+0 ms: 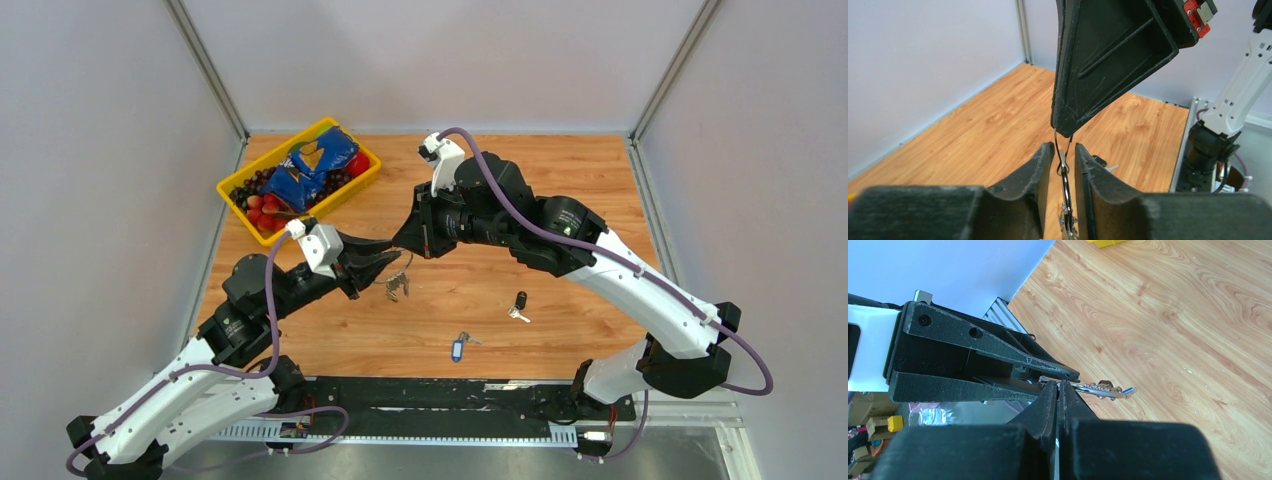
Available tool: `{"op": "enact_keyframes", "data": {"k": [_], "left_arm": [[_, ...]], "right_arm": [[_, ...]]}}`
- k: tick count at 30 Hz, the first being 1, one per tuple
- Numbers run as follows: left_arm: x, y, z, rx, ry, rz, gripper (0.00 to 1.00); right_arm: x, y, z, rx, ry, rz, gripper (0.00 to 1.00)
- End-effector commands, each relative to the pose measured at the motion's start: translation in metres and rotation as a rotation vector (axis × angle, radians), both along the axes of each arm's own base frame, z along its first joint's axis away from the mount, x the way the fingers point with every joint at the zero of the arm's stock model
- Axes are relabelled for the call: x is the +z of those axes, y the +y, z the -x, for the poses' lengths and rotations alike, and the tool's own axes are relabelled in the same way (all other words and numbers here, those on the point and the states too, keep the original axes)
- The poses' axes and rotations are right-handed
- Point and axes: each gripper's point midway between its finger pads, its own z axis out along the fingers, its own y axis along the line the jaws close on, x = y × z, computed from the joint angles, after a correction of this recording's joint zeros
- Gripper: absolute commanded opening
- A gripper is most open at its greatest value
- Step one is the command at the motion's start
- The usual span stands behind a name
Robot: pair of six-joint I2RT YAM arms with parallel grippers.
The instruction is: Put the keys on the keyring
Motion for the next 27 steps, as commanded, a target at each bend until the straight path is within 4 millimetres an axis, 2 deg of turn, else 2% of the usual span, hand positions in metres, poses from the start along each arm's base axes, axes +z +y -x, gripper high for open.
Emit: {"op": "enact_keyframes", "data": {"k": [1,2,4,13,27], "left_arm": [[0.020,0.000,0.007,-0.027,-0.054,0.034,0.24],[0.019,0.000,0.006,-0.028,-0.053,0.029,0.08],[0.019,-0.001,0.005,-0.025,-0.053,0.027,0.01],[0.029,0.005,0.003,0.006,-0.057,0.064,0.00],[0.025,0.010,-0.008,0.073,-0.029,0.054,0.01]], "right_arm": [[0.024,0.001,0.003,0.002,-0.026,-0.076,0.00],[0.024,0.001,0.003,0.001,-0.025,-0.077,0.00],[0.024,0.001,0.004,0.003,-0.025,-0.078,0.00],[0.022,0.000,0.005,0.002,-0.024,-0.073,0.00],[0.029,-0.005,0.001,-0.027,-0.045,-0.085,0.00]]}}
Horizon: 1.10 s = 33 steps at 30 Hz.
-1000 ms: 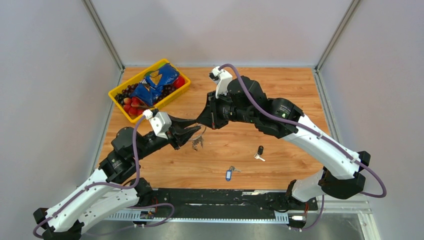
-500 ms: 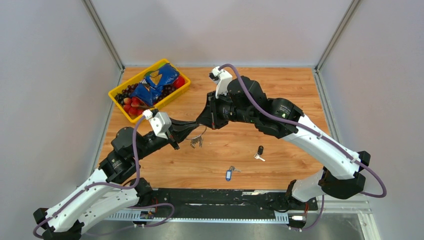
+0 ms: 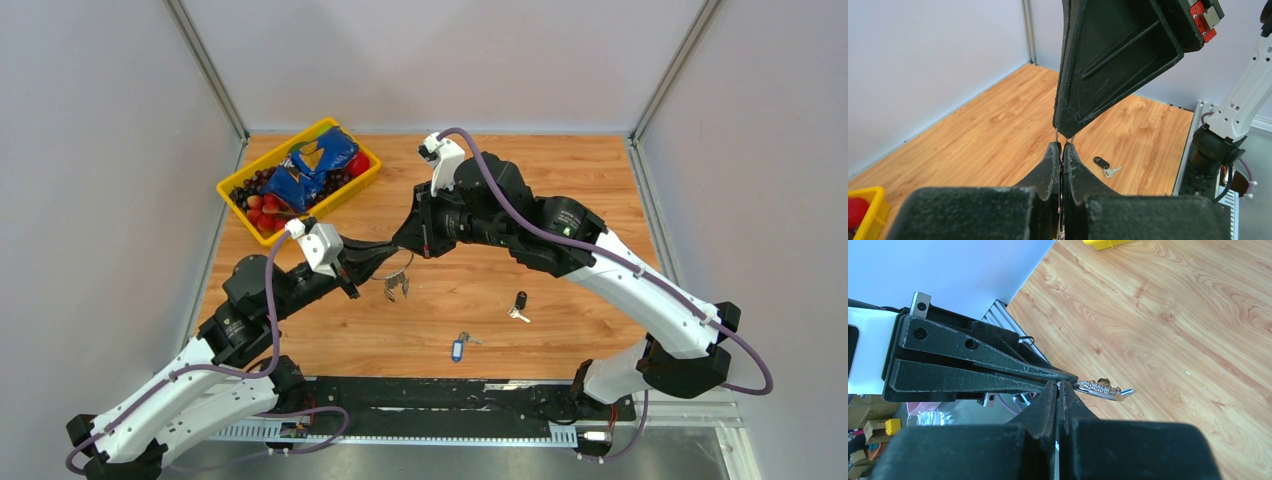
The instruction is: Put the keys on the keyring
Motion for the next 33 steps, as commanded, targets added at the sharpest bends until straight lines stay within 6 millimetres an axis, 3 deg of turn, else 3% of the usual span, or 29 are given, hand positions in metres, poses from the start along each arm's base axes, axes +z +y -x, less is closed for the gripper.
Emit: {"op": "enact_keyframes", "data": {"k": [1,18,33], "left_arm": [[0.024,0.007,-0.003,0.040,-0.031,0.050,0.01],[0.012,0.008,-0.002,0.038,-0.014,0.010,0.00],[0.008,0.009,-0.005,0.053,-0.005,-0.002,0.00]], "right_arm": [[0.030,-0.005,0.003,-0.016,-0.040,-0.088,0.00],[0.051,-0.008,0.002,-0.030,-0.073,-0.139,0.00],[0.071,-0.023,-0.002,-0.083,-0.121,-0.176,0.00]]}}
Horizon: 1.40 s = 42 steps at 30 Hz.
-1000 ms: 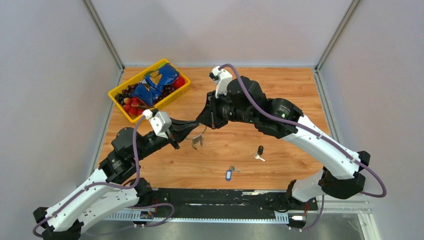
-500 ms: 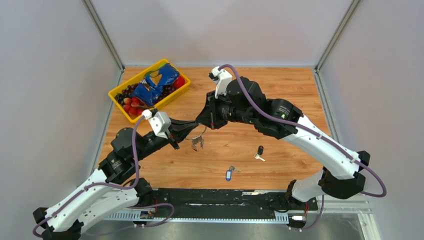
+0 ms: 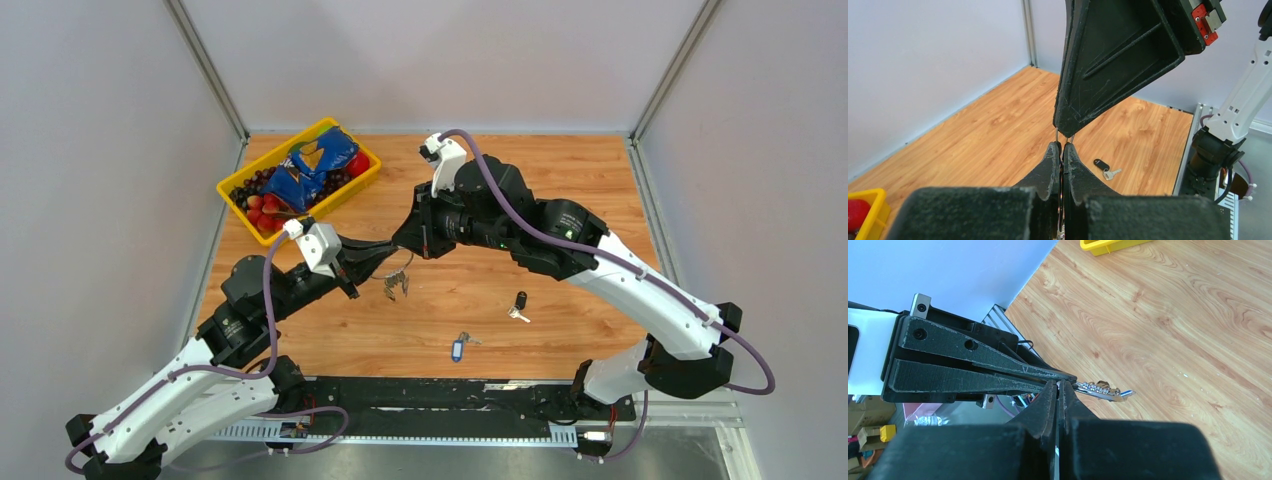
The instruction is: Put the keys on the keyring
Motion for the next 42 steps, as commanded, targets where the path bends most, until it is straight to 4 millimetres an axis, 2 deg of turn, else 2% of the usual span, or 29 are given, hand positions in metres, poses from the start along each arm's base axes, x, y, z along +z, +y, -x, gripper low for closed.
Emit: {"op": "enact_keyframes", "data": {"k": [1,20,31,42], "left_arm": [[0.005,0.008,-0.005,0.049,-0.001,-0.008,0.00],[0.001,0.007,-0.007,0.053,0.006,-0.022,0.00],[-0.001,0.009,-0.008,0.064,0.012,-0.027,0.00],[-0.005,0.009,-0.010,0.070,0.026,-0.032,0.00]], "right_arm": [[0.067,-0.022,0.000,-0.054,-0.101,-0.170,0.00],[0.086,-0.030,0.001,-0.069,-0.135,-0.205,0.00],[0.086,-0.029,0.001,-0.066,-0.133,-0.204,0.00],[0.094,-0.032,0.000,-0.078,-0.150,-0.220,0.00]]}}
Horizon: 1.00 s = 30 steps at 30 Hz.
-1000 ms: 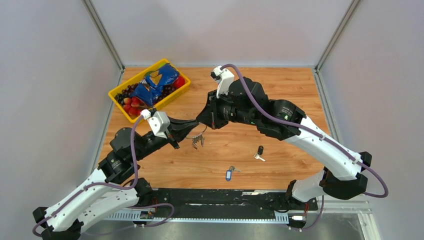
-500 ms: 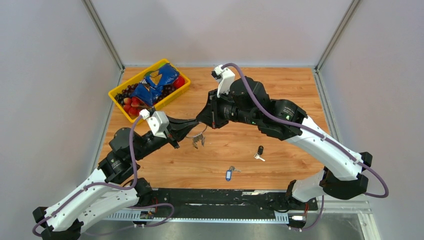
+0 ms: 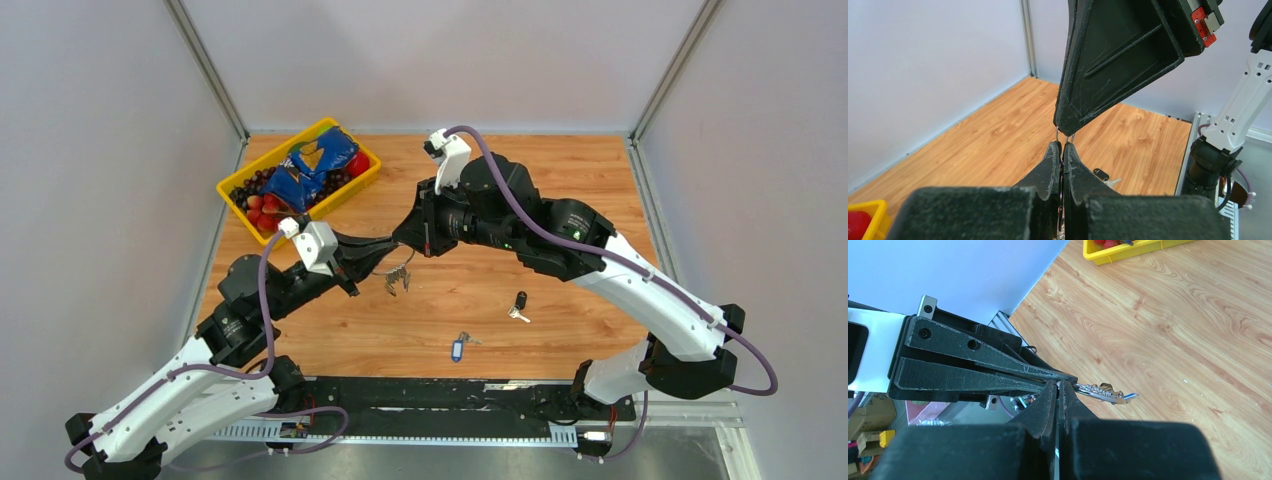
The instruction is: Put the keys on the keyring
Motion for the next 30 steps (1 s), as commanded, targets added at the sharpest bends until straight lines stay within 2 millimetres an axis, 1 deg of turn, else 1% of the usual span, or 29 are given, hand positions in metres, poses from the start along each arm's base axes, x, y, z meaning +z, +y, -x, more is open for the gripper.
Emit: {"op": "enact_keyframes", "data": {"k": [1,7,19,22,27,30], "left_arm": [[-0.0159,0.0102,-0.0101,0.075,0.049,-0.054,0.00],[-0.0149,0.0104,-0.0093,0.072,0.048,-0.051,0.00],[-0.0138,0.0104,-0.0094,0.073,0.051,-0.044,0.00],[-0.0139,0.0110,-0.0097,0.077,0.053,-0.043,0.03],[-0.0140,0.0115,-0.0102,0.081,0.052,-0.042,0.04],[-0.0137,0.0119,-0.0103,0.083,0.053,-0.040,0.08]], "right_arm": [[0.0813,-0.0299,0.0000,-0.067,-0.129,-0.195,0.00],[0.0866,-0.0335,0.0007,-0.073,-0.140,-0.204,0.00],[0.0874,-0.0346,0.0022,-0.071,-0.144,-0.205,0.00],[0.0870,-0.0341,0.0025,-0.070,-0.143,-0.204,0.00],[0.0865,-0.0329,0.0024,-0.068,-0.141,-0.203,0.00],[0.0860,-0.0314,0.0030,-0.061,-0.141,-0.202,0.00]]}}
